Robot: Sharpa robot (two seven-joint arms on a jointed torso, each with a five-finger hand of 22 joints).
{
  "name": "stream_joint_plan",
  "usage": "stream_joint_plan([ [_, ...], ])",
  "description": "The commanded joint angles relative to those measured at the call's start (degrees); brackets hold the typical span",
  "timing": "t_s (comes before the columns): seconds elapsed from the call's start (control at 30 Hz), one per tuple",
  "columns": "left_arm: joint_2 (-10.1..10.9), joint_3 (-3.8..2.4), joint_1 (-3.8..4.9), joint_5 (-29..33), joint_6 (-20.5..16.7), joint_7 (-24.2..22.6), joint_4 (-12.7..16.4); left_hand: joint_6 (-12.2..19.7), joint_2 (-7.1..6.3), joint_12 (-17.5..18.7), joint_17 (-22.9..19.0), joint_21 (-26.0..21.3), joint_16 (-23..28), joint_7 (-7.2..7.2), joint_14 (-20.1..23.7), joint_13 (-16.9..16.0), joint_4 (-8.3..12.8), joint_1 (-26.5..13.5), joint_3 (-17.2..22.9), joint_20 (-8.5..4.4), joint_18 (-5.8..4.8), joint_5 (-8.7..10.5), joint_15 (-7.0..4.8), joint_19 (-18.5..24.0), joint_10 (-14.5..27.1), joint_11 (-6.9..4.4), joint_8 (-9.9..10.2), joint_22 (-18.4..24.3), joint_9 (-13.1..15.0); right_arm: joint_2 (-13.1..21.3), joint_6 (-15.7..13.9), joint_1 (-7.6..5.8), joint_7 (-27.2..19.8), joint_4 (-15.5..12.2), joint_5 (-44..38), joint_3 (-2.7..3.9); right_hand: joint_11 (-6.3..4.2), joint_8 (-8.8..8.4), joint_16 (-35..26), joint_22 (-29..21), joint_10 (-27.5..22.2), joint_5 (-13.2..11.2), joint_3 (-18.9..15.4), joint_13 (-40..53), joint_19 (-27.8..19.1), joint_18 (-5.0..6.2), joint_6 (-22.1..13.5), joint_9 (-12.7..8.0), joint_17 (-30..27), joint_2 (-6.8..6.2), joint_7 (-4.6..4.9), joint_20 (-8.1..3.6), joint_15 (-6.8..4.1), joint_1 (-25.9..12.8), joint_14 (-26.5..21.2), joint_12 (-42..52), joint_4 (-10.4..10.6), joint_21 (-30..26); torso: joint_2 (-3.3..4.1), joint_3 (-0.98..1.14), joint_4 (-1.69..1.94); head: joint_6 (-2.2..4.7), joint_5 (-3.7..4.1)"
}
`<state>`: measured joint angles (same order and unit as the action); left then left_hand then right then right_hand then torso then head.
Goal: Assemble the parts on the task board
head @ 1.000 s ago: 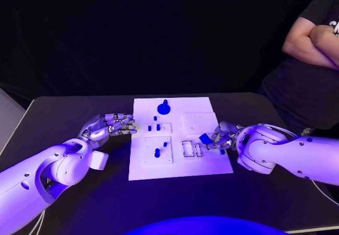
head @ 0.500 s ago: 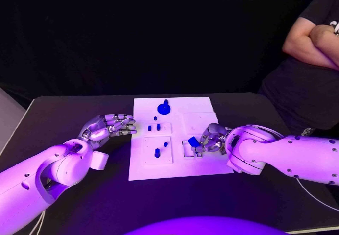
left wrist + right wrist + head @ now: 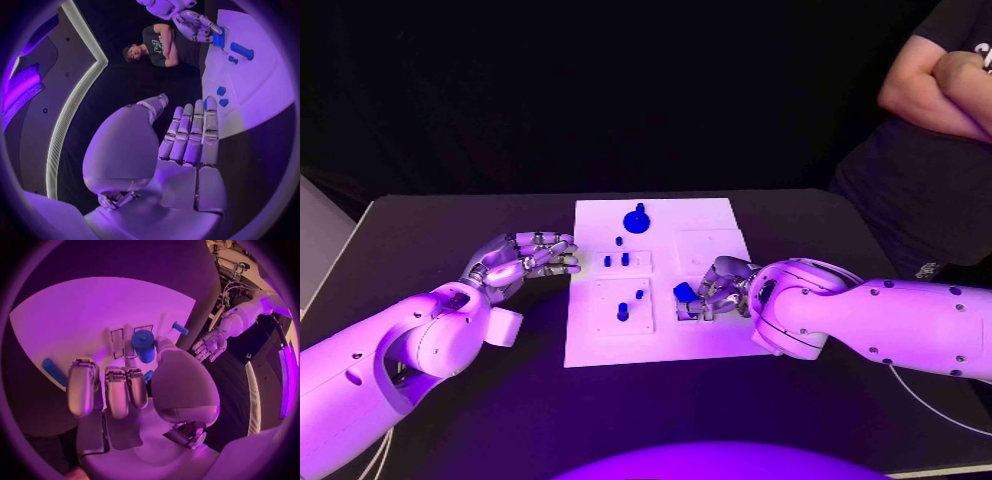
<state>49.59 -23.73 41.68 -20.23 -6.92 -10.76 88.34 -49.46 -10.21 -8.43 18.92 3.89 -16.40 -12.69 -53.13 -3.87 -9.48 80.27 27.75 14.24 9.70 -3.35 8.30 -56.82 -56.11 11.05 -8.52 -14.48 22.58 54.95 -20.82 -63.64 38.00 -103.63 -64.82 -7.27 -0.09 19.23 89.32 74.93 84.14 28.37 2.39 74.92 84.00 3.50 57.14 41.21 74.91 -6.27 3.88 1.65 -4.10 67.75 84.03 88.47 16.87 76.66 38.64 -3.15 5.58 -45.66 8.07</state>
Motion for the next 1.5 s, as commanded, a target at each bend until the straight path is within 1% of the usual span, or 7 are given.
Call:
stream_joint_plan([
  [0.03,-0.01,-0.06,-0.08,-0.13,0.96,-0.15,0.18,0.46,0.49,-0.17,0.06,-0.19,0.33,-1.36,0.34,-0.10,0.02,0.13,-0.39,-0.01,0.70,0.18,0.13,-0.19,0.41,-0.10,-0.31,0.06,-0.06,-0.25,0.37,0.36,0.51,0.55,-2.23,-0.23,-0.29,-0.25,0.16,5.58,4.62,-0.54,0.48,13.66,3.45,-0.54,0.25,0.13,13.83,-0.05,0.09,-0.21,-0.21,-0.89,5.69,-0.13,-0.04,-0.14,0.02,-0.03,-0.05,0.04,-0.09],
  [0.13,0.03,-0.06,-0.09,-0.13,0.99,-0.13,0.19,0.51,0.54,-0.29,0.11,-0.18,0.33,-1.37,0.34,-0.10,-0.06,0.11,-0.47,-0.01,0.70,0.19,0.13,-0.22,0.47,-0.09,-0.42,0.21,-0.12,-0.45,0.30,0.39,0.49,0.71,-2.59,-0.22,-0.31,-0.24,0.16,5.62,4.59,-1.65,0.49,13.62,3.46,-0.54,0.35,0.28,13.82,-0.26,0.06,-0.21,-0.21,-1.89,5.69,-0.18,-0.05,-0.14,0.02,-0.03,-0.04,0.00,-0.09],
  [0.33,0.10,-0.06,-0.09,-0.13,1.01,-0.07,0.23,0.52,0.55,-0.32,0.12,-0.18,0.33,-1.37,0.34,-0.10,-0.09,0.09,-0.50,0.00,0.70,0.19,0.14,-0.22,0.49,-0.09,-0.44,0.24,-0.14,-0.82,-0.04,0.48,0.27,0.95,-2.90,-0.22,-0.33,-0.07,0.04,5.58,4.29,-8.02,-1.01,13.30,3.41,-0.50,0.39,1.09,13.59,-0.84,0.01,-0.21,-0.23,-5.05,5.64,-0.64,0.03,-0.43,0.01,-0.02,-0.03,0.01,-0.15],
  [0.37,0.11,-0.06,-0.09,-0.13,1.01,-0.06,0.23,0.52,0.55,-0.32,0.12,-0.18,0.33,-1.37,0.34,-0.10,-0.09,0.09,-0.50,0.00,0.70,0.19,0.14,-0.22,0.49,-0.09,-0.44,0.24,-0.14,-0.85,-0.08,0.49,0.22,0.97,-2.96,-0.22,-0.33,-0.05,0.02,5.60,4.27,-7.87,-1.25,13.27,3.41,-0.50,0.37,1.16,13.55,-0.79,0.00,-0.21,-0.23,-5.30,5.63,-0.68,0.02,-0.43,0.00,-0.03,-0.04,0.00,-0.17],
  [0.67,0.22,-0.06,-0.10,-0.13,1.08,0.04,0.24,0.52,0.60,-0.34,0.12,-0.17,0.33,-1.38,0.35,-0.10,-0.14,0.07,-0.50,0.00,0.70,0.19,0.14,-0.23,0.50,-0.08,-0.46,0.27,-0.15,-0.60,0.01,0.57,-0.55,0.78,-3.86,-0.22,-0.32,0.33,0.14,5.94,4.21,-16.04,-9.98,13.25,3.49,-0.56,0.00,2.57,13.85,-1.95,0.01,-0.20,-0.22,-10.48,5.70,-0.83,0.25,-0.30,0.01,0.01,-0.07,-0.06,-0.19],
  [0.9,0.29,-0.05,-0.10,-0.13,1.13,0.10,0.23,0.52,0.60,-0.34,0.12,-0.17,0.33,-1.38,0.35,-0.10,-0.14,0.07,-0.50,0.00,0.70,0.19,0.14,-0.23,0.50,-0.08,-0.46,0.27,-0.15,0.03,0.22,0.60,-1.18,0.37,-4.39,-0.22,-0.32,0.36,0.17,6.00,4.22,-16.61,-10.35,13.25,3.51,-0.58,-0.01,2.67,13.93,-2.14,0.01,-0.20,-0.21,-10.95,5.71,-0.83,0.27,-0.24,0.02,0.05,-0.05,-0.03,-0.26],
  [1.5,0.39,-0.05,-0.27,-0.13,1.21,0.27,0.08,0.54,0.67,-0.40,0.15,-0.17,0.33,-1.38,0.35,-0.10,-0.23,0.02,-0.53,0.00,0.70,0.19,0.14,-0.24,0.54,-0.08,-0.52,0.35,-0.18,3.16,0.79,0.63,-5.09,-2.35,-3.82,-0.15,-0.41,0.55,0.27,6.33,4.42,-15.67,-9.15,13.48,3.61,-0.65,0.17,3.05,14.16,0.49,-0.09,-0.23,-0.27,-10.17,5.77,-0.57,0.10,0.11,-0.02,0.01,-0.07,-0.13,-0.58],
])
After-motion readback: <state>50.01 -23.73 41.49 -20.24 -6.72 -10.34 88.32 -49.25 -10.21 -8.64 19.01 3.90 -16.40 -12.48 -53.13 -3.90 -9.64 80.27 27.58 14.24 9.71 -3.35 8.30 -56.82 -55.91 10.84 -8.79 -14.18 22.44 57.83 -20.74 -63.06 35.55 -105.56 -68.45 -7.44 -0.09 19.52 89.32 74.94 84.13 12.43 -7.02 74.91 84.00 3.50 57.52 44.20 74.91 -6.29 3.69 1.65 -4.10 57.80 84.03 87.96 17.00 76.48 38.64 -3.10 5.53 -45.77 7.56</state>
